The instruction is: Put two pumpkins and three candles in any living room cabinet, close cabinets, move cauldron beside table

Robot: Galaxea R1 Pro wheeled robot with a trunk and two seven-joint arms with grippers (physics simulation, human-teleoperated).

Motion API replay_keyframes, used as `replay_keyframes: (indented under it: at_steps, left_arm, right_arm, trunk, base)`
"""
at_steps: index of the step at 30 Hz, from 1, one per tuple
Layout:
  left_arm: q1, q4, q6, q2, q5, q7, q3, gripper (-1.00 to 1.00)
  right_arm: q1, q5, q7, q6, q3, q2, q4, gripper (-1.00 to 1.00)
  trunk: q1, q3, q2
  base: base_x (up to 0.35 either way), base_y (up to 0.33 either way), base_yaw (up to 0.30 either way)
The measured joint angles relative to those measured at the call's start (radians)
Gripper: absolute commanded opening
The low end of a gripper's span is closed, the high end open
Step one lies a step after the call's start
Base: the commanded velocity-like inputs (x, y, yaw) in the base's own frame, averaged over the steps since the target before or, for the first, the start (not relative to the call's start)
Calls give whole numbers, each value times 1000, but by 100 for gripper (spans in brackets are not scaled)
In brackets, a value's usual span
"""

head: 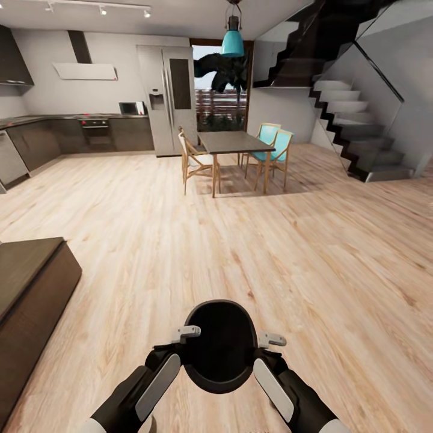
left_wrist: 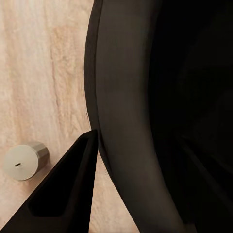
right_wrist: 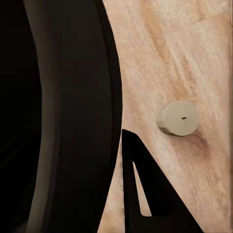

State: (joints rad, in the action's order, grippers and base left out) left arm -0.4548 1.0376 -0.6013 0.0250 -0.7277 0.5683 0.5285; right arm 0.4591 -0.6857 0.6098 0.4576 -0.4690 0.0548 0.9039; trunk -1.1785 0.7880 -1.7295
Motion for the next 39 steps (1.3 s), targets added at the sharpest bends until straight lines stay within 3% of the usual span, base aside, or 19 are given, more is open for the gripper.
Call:
replay_keyframes:
  at_steps: [39]
  left_arm:
    - [0, 2, -1, 0, 2, 1, 1, -100]
  right_arm:
    - [0, 1, -2, -1, 1, 0, 0, -100]
  trunk:
    - [0, 0, 0]
  base:
    - [0, 0, -220]
